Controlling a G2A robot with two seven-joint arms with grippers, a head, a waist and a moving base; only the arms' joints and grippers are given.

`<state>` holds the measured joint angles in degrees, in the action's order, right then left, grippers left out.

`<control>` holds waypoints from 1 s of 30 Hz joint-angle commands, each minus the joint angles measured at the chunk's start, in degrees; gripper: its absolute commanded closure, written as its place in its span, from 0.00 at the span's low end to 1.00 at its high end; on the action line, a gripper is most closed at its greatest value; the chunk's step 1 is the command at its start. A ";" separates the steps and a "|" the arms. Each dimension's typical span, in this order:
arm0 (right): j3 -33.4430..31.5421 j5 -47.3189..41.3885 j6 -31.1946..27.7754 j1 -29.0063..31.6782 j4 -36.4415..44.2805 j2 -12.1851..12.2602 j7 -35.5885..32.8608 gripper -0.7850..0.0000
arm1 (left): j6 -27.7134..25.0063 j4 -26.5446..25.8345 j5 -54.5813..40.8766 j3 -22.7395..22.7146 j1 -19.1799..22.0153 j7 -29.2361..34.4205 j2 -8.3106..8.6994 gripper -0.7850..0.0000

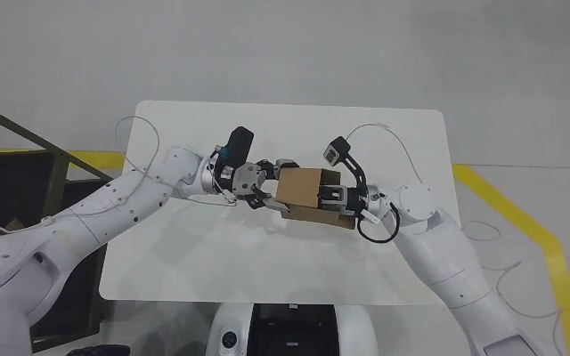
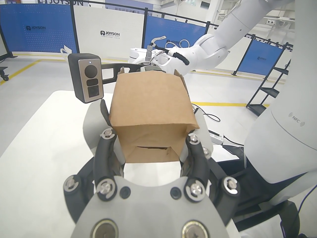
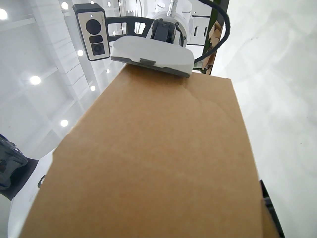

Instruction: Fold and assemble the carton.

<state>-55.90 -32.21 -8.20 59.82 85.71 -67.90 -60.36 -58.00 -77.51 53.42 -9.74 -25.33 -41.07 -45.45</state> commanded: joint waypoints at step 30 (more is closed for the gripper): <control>0.36 -0.33 0.07 0.39 -0.02 -0.41 0.25 1.00 | 0.00 -0.03 -0.44 0.00 -0.05 -0.42 0.78 0.64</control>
<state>-55.62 -32.49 -8.08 60.26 85.70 -68.27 -60.12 -58.00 -77.54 52.95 -9.74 -25.38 -41.47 -44.66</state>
